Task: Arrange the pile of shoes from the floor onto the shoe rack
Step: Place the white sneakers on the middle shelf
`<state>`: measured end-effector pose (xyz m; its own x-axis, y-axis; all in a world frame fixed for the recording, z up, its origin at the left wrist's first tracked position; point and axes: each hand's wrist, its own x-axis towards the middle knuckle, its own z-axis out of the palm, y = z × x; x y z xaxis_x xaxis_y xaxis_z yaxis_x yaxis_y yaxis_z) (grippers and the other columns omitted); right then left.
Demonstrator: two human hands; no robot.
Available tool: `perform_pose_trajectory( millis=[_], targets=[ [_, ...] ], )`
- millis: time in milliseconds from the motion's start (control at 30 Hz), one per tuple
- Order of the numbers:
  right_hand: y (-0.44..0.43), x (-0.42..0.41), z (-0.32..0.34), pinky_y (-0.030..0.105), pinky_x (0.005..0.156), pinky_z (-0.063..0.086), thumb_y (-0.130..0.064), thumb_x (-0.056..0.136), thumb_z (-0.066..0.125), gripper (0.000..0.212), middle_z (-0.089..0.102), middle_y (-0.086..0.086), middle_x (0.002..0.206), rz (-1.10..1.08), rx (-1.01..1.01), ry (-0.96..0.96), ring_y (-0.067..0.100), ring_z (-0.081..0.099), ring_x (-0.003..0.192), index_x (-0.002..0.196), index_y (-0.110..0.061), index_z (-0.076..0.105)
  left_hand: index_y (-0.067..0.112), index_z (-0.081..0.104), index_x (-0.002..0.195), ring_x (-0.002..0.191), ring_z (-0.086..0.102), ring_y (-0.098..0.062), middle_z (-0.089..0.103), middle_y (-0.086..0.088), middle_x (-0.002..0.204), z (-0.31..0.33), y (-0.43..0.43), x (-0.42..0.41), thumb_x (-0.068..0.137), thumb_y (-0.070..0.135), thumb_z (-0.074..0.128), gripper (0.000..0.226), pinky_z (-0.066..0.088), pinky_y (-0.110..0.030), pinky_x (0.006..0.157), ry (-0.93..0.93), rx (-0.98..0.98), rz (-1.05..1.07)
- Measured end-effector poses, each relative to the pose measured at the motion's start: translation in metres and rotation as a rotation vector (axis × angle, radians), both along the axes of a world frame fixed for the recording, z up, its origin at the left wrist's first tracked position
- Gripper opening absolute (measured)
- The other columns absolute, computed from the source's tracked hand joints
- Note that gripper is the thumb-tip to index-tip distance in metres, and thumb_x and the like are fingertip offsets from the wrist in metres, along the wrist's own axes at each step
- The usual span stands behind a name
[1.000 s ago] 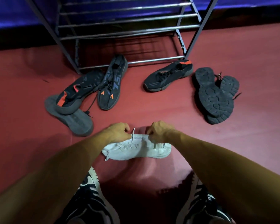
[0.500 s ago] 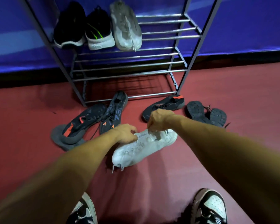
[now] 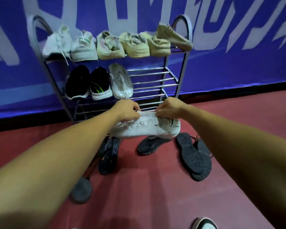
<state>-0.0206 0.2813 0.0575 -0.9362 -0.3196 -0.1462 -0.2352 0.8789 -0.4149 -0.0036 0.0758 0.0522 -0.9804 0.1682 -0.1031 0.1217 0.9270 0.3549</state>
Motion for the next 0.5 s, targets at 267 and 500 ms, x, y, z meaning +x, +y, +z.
perform_pose_trajectory(
  millis=[267,500],
  targets=[
    [0.011,0.014,0.007,0.029,0.088,0.057,-0.025,0.092,0.069,0.020,0.077,-0.003,0.102,-0.183,-0.279,0.067,0.013,0.070,0.094,0.108,-0.023,0.080,0.024,0.073,0.108,0.107,0.059,-0.027,0.066,-0.007,0.111,0.020,-0.003,0.010,0.078,0.023,0.072,0.030,0.049,-0.037,0.092,0.252,0.070,-0.003],
    [0.013,0.013,0.001,0.031,0.078,0.060,-0.021,0.086,0.069,0.012,0.076,-0.001,0.086,-0.468,-0.578,0.056,0.018,0.072,0.083,0.088,-0.025,0.081,0.021,0.069,0.091,0.084,0.064,-0.021,0.065,0.005,0.079,0.019,-0.007,0.018,0.078,0.023,0.071,0.014,0.050,-0.030,0.075,0.284,0.219,0.092]
  ],
)
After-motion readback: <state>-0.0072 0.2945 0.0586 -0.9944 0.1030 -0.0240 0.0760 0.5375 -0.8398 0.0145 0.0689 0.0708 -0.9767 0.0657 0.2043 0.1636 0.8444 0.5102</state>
